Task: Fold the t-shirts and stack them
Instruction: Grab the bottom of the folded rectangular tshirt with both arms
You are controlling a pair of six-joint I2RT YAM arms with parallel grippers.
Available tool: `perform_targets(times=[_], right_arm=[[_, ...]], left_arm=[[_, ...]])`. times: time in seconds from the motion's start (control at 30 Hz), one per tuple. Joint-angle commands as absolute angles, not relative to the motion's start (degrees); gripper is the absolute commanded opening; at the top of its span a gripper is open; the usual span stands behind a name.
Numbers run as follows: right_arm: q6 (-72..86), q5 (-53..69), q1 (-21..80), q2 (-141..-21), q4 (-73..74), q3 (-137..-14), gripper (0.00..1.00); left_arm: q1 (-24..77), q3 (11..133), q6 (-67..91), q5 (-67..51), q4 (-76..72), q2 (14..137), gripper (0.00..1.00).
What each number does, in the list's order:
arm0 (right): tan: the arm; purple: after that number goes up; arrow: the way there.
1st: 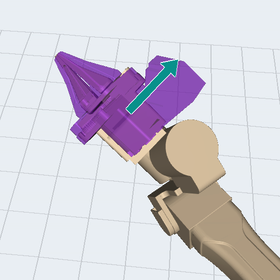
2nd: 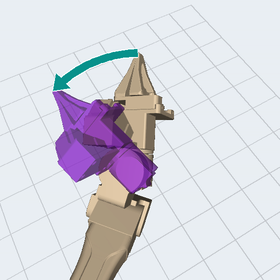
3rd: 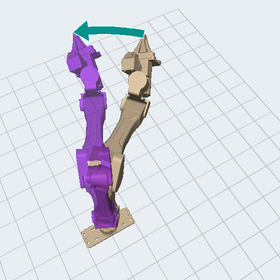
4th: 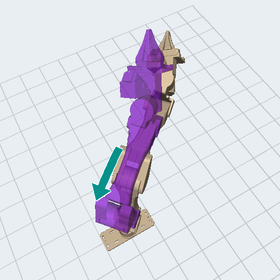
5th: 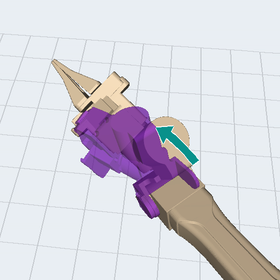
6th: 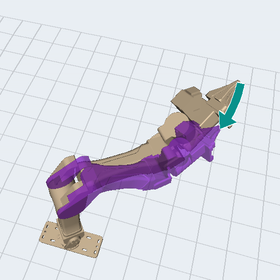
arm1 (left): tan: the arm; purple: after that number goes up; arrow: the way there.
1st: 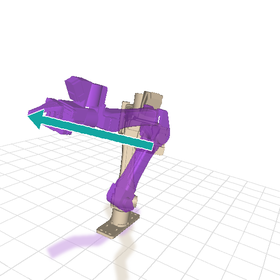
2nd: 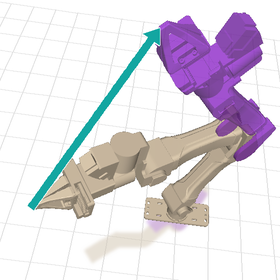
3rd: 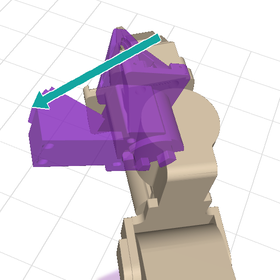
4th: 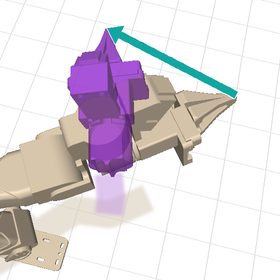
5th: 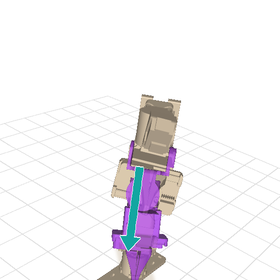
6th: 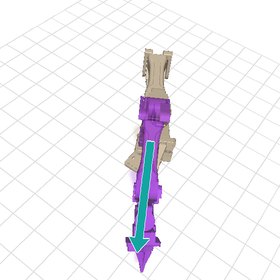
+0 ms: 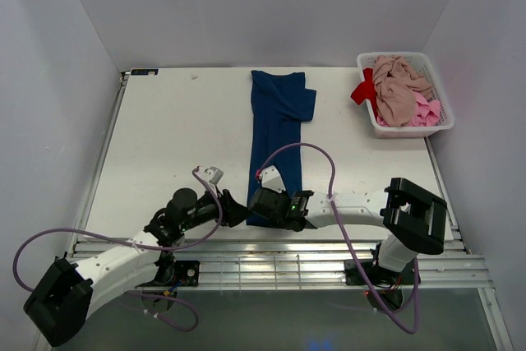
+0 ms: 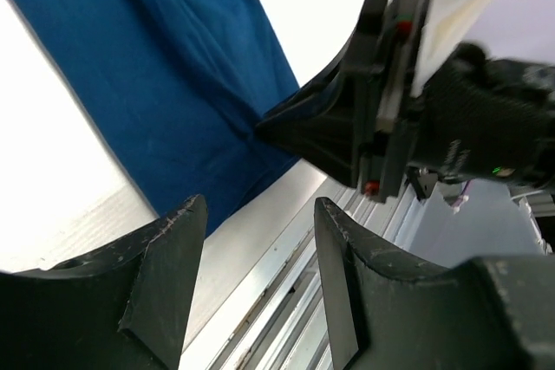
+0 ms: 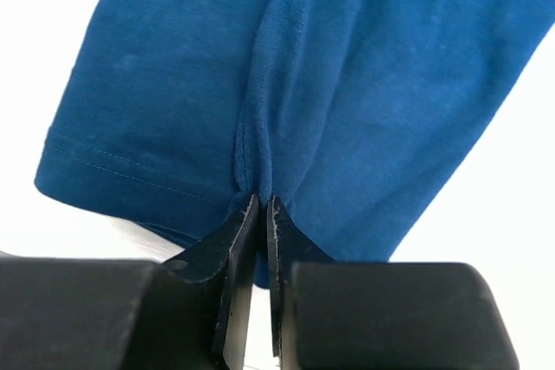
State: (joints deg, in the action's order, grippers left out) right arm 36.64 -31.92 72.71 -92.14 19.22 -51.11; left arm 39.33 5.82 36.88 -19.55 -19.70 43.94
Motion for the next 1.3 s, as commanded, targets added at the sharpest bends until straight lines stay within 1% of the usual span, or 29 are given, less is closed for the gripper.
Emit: perform_targets(times=[0.0,0.27,0.47,0.6,0.7,0.9,1.13,1.27], right_arm=[[40.0,-34.7,72.7,-89.0,22.1,-50.8,0.15],[42.6,-35.9,72.8,-86.5,25.2,-48.7,0.15],[44.6,-35.8,73.1,-85.3,27.4,-48.2,0.18],[45.8,-35.5,73.4,-84.8,28.0,-47.4,0.21],[46.6,-35.4,73.6,-84.6,28.6,-46.8,0.26],[48.2,-35.8,74.2,-83.4,29.9,-46.1,0.26],[48.4,-39.4,75.0,-78.6,31.9,-47.9,0.27],[49.0,-38.6,75.0,-76.6,31.8,-46.2,0.27]], left_arm=[[41.0,4.9,37.1,-19.0,-25.2,47.0,0.63],[43.2,5.3,35.9,-14.4,-27.6,54.0,0.63],[45.6,6.2,35.2,-10.5,-28.4,58.4,0.63],[47.3,7.0,35.0,-8.4,-29.1,61.8,0.63],[48.4,7.3,35.0,-6.9,-29.4,62.8,0.63],[49.2,7.7,34.7,-5.5,-29.4,63.5,0.63],[49.4,8.2,34.2,-4.7,-29.4,64.2,0.63],[49.5,8.1,34.3,-4.2,-29.4,64.7,0.62]])
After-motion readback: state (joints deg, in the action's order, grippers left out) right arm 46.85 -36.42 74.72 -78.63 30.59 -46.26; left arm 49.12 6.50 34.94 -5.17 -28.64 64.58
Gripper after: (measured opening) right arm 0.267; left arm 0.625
